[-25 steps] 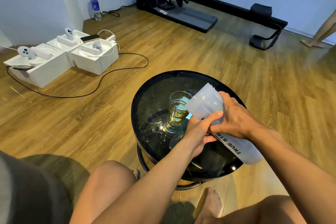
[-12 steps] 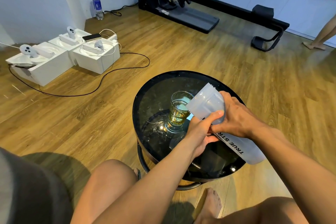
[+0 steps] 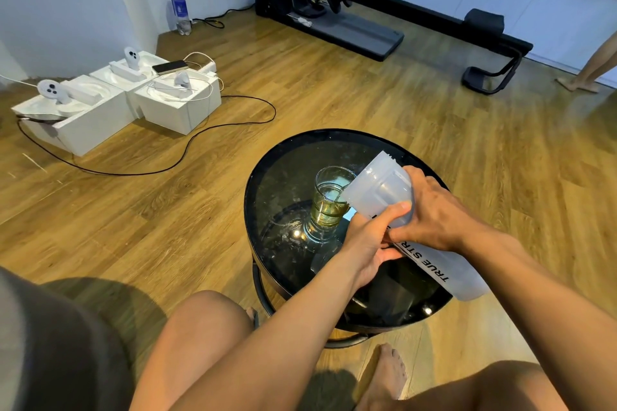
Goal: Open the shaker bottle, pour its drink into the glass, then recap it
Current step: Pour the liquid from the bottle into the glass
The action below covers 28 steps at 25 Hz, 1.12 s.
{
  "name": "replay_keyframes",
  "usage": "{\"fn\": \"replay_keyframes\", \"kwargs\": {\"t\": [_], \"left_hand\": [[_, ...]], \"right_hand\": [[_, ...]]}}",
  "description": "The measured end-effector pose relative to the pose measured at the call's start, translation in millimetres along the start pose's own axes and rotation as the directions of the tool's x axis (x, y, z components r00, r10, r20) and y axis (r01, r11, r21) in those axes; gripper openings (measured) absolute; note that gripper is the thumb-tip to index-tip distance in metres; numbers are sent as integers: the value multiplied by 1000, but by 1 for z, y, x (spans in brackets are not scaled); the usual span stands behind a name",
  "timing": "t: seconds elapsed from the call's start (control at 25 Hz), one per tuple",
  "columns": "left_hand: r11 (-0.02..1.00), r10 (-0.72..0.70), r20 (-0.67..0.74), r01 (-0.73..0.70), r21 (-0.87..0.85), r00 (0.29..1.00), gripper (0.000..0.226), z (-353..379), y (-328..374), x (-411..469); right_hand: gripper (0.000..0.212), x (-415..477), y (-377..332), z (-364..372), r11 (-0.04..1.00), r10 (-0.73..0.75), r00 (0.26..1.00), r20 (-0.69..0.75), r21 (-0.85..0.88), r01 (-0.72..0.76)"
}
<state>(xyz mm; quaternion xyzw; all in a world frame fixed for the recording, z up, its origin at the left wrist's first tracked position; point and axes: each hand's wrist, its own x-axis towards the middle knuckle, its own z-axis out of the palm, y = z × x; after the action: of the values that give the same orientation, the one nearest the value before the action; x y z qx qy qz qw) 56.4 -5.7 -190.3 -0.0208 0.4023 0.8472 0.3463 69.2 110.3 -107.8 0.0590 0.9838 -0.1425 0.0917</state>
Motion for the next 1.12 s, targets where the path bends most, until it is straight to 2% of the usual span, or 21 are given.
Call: {"fn": "replay_keyframes", "kwargs": {"t": [0.68,0.84,1.12], "left_hand": [[1000,-3,6,3,-20,1000,30,0,0,0],[1000,-2,8,2,-20,1000,30,-1,0,0],[1000,2,-6,-2,-13,1000,43,-1,0,0]], "right_hand": [[107,2,1,1,1000,1,1000,4,-23,-1],[103,3,1,2,999,-7,1000,-11,-31,6],[101,2,0,1,999,-10,1000,-15,-49,9]]}}
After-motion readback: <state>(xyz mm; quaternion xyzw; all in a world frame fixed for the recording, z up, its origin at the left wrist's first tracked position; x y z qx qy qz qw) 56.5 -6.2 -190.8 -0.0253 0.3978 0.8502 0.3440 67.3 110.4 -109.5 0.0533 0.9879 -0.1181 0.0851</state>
